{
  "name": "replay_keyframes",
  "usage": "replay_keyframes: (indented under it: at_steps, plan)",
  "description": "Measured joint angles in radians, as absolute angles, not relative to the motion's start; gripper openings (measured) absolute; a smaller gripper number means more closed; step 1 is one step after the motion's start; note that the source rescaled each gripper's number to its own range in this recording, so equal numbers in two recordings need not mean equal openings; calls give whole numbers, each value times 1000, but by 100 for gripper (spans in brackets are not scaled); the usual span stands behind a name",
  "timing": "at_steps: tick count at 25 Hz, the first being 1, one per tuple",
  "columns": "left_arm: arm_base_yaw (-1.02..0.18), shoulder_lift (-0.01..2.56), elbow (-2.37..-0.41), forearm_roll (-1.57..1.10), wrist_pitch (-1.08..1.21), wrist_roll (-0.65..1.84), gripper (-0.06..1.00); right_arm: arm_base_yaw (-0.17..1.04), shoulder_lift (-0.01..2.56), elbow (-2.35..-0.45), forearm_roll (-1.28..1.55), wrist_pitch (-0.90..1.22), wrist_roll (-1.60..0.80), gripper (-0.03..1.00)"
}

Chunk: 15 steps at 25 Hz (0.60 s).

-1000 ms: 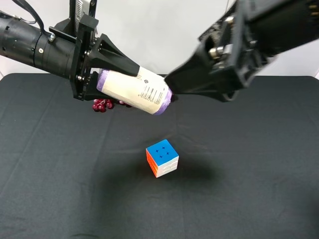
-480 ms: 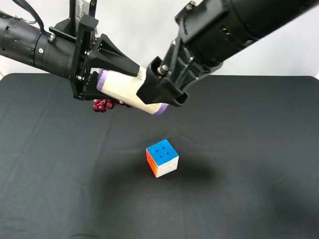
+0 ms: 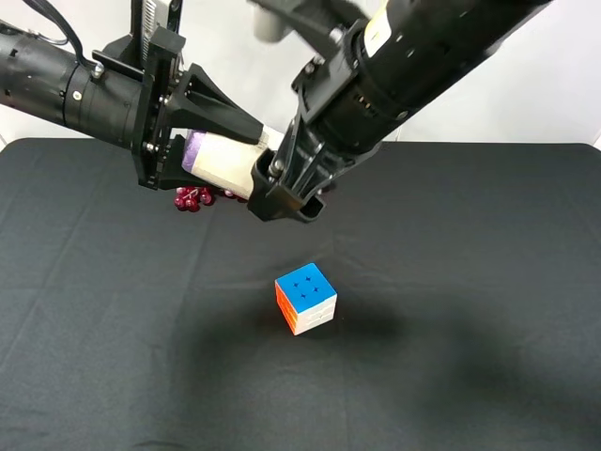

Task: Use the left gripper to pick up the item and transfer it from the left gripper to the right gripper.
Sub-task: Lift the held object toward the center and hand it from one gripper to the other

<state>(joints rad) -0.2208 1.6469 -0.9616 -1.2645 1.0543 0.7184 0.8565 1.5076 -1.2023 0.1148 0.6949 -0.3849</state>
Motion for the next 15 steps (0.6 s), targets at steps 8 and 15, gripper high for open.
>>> replay_keyframes:
  at_steps: [8, 15]
  plan:
    - [-221, 1647, -962, -1265, 1054, 718, 0, 857, 1566, -1204, 102, 648, -384, 100]
    - [-221, 1647, -962, -1265, 1054, 718, 0, 857, 1589, -1207, 103, 629, -381, 100]
